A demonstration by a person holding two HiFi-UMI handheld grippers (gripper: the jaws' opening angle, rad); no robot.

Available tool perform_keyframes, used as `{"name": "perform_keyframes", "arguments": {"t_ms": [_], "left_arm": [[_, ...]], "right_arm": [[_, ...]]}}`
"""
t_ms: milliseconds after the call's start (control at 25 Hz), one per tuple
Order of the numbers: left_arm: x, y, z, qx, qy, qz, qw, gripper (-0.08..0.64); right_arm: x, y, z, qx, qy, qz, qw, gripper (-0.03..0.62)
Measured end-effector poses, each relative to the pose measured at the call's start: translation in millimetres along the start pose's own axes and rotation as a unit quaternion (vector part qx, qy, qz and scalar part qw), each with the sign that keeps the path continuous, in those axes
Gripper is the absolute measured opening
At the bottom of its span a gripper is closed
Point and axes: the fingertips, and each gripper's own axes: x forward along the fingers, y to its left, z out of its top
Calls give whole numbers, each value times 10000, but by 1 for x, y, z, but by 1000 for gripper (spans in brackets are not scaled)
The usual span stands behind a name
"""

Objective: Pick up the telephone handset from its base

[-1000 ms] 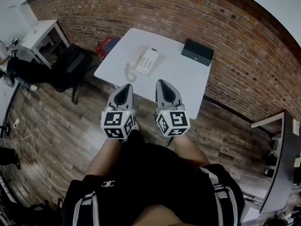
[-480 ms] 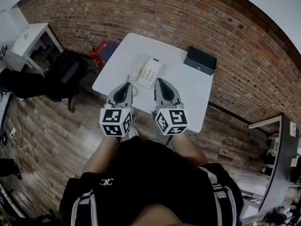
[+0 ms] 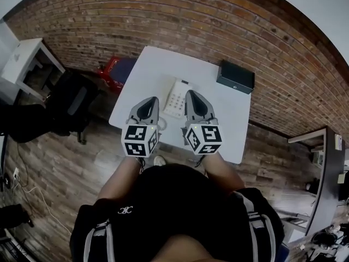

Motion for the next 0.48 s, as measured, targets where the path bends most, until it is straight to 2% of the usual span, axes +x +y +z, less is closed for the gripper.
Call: {"name": "perform_keyframes", "arguments": {"t_ms": [200,480], "left_arm": [[23,25,-1,-119,104,-108,9998,2],[52,31,-20,-174,395,-119,9990,2]], "right_arm": [[24,-8,-6,7,115,-196,9997,-2],[40,-18,-23,-326,301,-127,9989,-2]]}}
